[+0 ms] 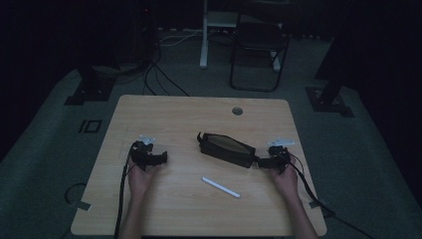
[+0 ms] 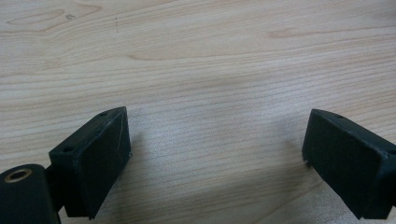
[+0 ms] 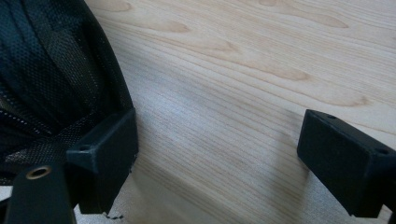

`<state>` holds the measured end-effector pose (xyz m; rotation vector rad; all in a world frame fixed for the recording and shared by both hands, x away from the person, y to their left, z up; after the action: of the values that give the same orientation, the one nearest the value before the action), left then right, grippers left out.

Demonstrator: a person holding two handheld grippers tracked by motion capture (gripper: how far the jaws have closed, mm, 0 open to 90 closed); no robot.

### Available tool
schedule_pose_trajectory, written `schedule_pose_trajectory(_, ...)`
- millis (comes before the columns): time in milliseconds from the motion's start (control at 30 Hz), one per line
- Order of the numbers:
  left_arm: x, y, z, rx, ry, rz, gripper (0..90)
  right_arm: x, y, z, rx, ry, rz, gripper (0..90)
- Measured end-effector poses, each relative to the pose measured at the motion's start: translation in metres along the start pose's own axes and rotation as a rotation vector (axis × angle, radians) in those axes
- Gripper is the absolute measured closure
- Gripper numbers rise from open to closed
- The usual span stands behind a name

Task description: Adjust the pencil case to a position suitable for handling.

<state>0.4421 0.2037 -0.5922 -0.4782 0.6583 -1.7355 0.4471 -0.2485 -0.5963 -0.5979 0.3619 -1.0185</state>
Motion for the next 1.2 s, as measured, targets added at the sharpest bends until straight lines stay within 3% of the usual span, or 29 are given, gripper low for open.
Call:
schedule_pose_trajectory(300,0.0,0.0,0.0,0.001,-0.005,0.006,9.0,0.0,0.0,0.0,0.0,0.0,0.0,12.6)
schedule_pose_trajectory(400,0.003,-0.002,0.001,0.002,0.007,-0.008,15.5,0.0,0.0,0.0,-0.001,-0.001,0.002,12.6)
schedule_pose_trajectory(667,0.005,-0.003,0.002,-0.009,-0.01,0.008,17.4,-0.002,0.0,0.0,-0.001,-0.016,0.018,13.2)
schedule_pose_trajectory(733,0.005,-0.007,0.003,-0.02,-0.014,0.006,31.7,-0.002,0.0,0.0,0.003,-0.018,0.024,14.5)
schedule_pose_trajectory(767,0.005,-0.007,0.003,-0.02,-0.014,0.006,34.7,-0.002,0.0,0.0,0.003,-0.018,0.024,14.5)
schedule_pose_trajectory(933,0.01,-0.013,0.008,-0.003,-0.075,-0.071,39.7,0.001,-0.003,0.0,0.019,-0.013,0.018,28.5)
schedule_pose_trajectory(1033,0.016,-0.018,0.015,0.028,-0.062,-0.093,41.4,0.002,-0.008,0.0,0.006,0.0,0.002,37.8)
schedule_pose_trajectory(1200,0.031,-0.026,0.032,0.068,-0.018,-0.118,41.9,-0.001,-0.013,-0.002,-0.005,-0.016,-0.017,41.9)
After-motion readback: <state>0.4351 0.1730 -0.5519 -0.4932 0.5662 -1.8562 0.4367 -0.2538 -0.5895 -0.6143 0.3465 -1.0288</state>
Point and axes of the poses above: each handheld gripper's, and its own axes: y roughly forward along the jaws, z roughly out of its top, x roughly to its right, the point moved 6 cm from there along y, roughly forward along the jaws, and after that the axes turned 5 degrees about x, right-handed, at the moved point
